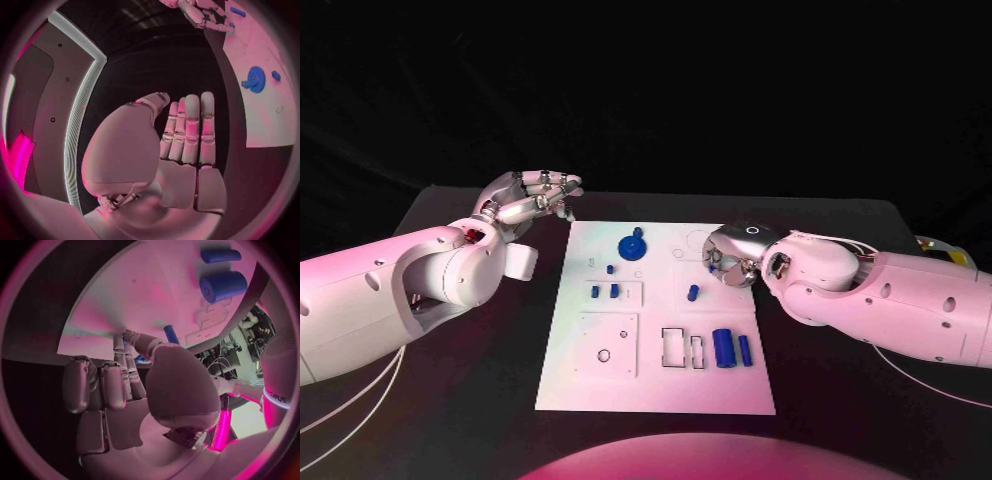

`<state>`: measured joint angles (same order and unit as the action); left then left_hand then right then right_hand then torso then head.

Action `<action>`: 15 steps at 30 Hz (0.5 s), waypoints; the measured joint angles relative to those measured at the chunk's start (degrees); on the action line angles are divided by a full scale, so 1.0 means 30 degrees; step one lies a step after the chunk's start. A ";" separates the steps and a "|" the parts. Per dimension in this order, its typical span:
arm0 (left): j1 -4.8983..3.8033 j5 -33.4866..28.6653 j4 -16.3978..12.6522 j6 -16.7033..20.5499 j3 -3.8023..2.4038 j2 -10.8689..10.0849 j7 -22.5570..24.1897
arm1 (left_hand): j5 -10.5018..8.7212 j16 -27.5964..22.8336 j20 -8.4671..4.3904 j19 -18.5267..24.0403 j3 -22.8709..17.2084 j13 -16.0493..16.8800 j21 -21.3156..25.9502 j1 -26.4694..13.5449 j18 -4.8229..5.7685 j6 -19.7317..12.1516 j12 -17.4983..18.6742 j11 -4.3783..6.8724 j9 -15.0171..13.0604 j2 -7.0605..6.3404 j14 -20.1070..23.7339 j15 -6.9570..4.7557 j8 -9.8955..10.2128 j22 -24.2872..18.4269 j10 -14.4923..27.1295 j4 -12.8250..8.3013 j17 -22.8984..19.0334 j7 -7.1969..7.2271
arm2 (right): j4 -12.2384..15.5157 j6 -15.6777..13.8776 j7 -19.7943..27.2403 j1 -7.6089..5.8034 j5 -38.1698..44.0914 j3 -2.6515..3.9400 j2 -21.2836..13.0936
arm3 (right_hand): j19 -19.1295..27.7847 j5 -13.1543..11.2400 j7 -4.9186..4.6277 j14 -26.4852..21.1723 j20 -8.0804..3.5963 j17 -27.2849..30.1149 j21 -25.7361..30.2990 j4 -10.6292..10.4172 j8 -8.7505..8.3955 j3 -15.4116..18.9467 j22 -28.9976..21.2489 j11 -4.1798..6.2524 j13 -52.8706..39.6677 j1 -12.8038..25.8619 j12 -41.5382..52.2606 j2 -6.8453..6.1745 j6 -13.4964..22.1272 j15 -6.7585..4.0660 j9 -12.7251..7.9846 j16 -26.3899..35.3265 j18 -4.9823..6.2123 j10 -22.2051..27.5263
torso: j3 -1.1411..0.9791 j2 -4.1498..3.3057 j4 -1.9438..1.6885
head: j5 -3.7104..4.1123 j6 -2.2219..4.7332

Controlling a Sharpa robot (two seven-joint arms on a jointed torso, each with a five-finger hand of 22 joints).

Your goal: Assemble the parts on the task board

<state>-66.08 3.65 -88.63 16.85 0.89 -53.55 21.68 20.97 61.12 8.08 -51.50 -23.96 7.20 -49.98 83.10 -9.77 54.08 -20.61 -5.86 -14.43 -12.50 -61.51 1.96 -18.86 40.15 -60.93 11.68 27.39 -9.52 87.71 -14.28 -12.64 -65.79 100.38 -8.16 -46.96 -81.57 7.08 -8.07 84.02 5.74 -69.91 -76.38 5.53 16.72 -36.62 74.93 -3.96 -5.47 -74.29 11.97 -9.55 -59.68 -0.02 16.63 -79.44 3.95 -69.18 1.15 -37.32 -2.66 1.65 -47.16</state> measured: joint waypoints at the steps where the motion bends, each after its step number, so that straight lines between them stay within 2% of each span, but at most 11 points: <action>1: 0.0000 0.0000 0.0001 0.0000 0.0000 0.0000 -0.0012 | 0.0000 0.0000 0.0000 0.0000 0.0000 0.0000 0.0000 0.0000 0.0000 0.0000 0.0000 0.0000 0.0001 0.0000 0.0000 0.0000 0.0000 -0.0001 0.0000 0.0000 0.0000 0.0000 | 0.0022 -0.0061 -0.0052 0.0024 0.0109 -0.0006 -0.0003 | 0.0000 -0.0001 0.0000 0.0000 0.0000 -0.0013 -0.0001 0.0000 0.0000 0.0000 0.0000 0.0001 -0.0014 -0.0024 0.0000 0.0024 -0.0002 0.0000 0.0011 0.0000 -0.0001 -0.0001 | 0.0002 0.0002 -0.0002 | 0.0000 -0.0009; 7: 0.0000 0.0000 0.0002 0.0000 0.0000 0.0000 -0.0112 | 0.0000 0.0000 0.0000 0.0000 0.0054 -0.0001 0.0076 0.0077 0.0000 -0.0069 0.0000 0.0000 0.0001 -0.0077 0.0000 0.0001 0.0000 0.0000 0.0000 -0.0053 -0.0021 -0.0069 | 0.0150 -0.0447 -0.0362 0.0173 0.0709 -0.0040 -0.0032 | -0.0100 -0.0081 -0.0001 0.0000 -0.0100 -0.0047 -0.0237 0.0001 -0.0001 0.0000 -0.0002 0.0064 -0.0016 0.0007 -0.0001 0.0100 -0.0002 0.0001 0.0044 -0.0074 0.0000 -0.0063 | 0.0009 0.0015 -0.0002 | -0.0002 -0.0027; 15: 0.0001 0.0011 0.0002 0.0000 0.0001 0.0009 -0.0230 | 0.0000 0.0000 0.0001 0.0000 0.0054 -0.0003 0.0076 0.0077 0.0003 -0.0069 0.0000 -0.0065 0.0003 -0.0077 -0.0001 0.0001 0.0000 0.0001 0.0067 -0.0052 -0.0020 -0.0069 | 0.0298 -0.0920 -0.0658 0.0329 0.1146 -0.0082 -0.0105 | -0.0169 -0.0083 0.0063 -0.0044 -0.0033 -0.0118 -0.0420 0.0001 -0.0013 0.0001 -0.0004 0.0064 -0.0045 0.0056 -0.0001 0.0146 -0.0065 -0.0043 0.0076 -0.0159 0.0001 -0.0065 | 0.0018 0.0026 0.0000 | 0.0020 -0.0016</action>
<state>-66.08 3.68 -88.62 16.85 0.89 -53.53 20.99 20.97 61.13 8.08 -51.50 -23.80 7.19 -49.75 83.33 -9.76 53.87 -20.61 -6.05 -14.43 -12.74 -61.51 1.96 -18.86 40.15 -60.73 11.52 27.33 -9.73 88.61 -17.04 -14.61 -64.80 103.82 -8.41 -47.27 -82.08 6.83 -7.88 83.89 5.64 -70.26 -77.64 5.53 16.68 -36.61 74.92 -3.76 -5.61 -74.12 11.96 -9.12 -59.87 -0.15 16.86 -79.91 3.96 -69.37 1.21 -37.24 -2.66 1.71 -47.21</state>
